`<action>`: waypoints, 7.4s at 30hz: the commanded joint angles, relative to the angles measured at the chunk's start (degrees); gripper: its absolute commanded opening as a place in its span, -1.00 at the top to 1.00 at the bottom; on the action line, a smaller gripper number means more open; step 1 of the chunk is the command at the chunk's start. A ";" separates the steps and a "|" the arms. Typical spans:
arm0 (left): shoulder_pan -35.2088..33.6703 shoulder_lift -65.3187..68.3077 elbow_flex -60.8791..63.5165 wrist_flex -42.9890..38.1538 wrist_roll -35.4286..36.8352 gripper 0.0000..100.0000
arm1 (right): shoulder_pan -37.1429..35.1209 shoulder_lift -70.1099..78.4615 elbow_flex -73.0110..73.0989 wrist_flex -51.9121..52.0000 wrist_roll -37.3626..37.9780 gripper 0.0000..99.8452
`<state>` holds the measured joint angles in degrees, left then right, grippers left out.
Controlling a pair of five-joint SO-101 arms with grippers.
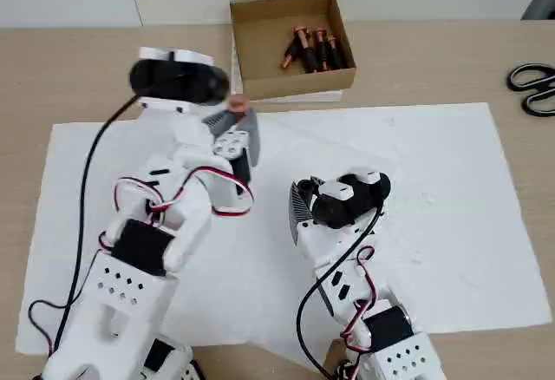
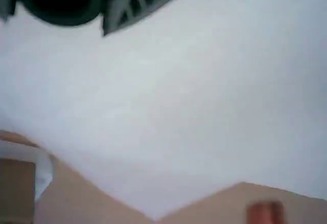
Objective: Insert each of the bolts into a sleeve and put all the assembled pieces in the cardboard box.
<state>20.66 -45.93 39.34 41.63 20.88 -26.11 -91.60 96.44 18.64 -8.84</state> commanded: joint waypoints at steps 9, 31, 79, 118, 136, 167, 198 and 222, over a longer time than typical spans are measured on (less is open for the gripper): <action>5.01 1.05 0.48 -3.25 0.35 0.99 | -4.53 -0.92 0.44 0.13 -0.53 0.99; 8.97 0.97 4.00 -3.34 0.44 0.99 | -6.81 -0.92 0.44 0.13 -0.62 0.99; 9.32 0.44 7.16 -0.62 0.35 0.99 | -6.73 -0.92 0.44 0.13 -0.62 0.99; 11.96 0.53 10.07 2.55 -2.90 0.74 | -6.73 -0.92 0.44 0.13 -0.62 0.99; 9.58 0.44 -0.75 24.53 -12.40 0.52 | -6.73 -0.92 0.44 0.13 -0.62 0.99; -27.16 0.44 -20.79 48.53 -31.12 0.52 | 0.40 -0.31 -2.64 0.31 -0.09 0.99; -47.30 -34.29 -12.97 56.53 -34.11 0.53 | 8.75 115.74 -111.30 -3.03 6.59 0.99; -47.30 -34.46 -12.70 56.35 -34.02 0.53 | 8.57 150.81 -148.40 -2.95 6.77 0.99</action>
<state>-26.46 -80.22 26.51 98.86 -13.32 -17.58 59.96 -47.65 17.49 -2.68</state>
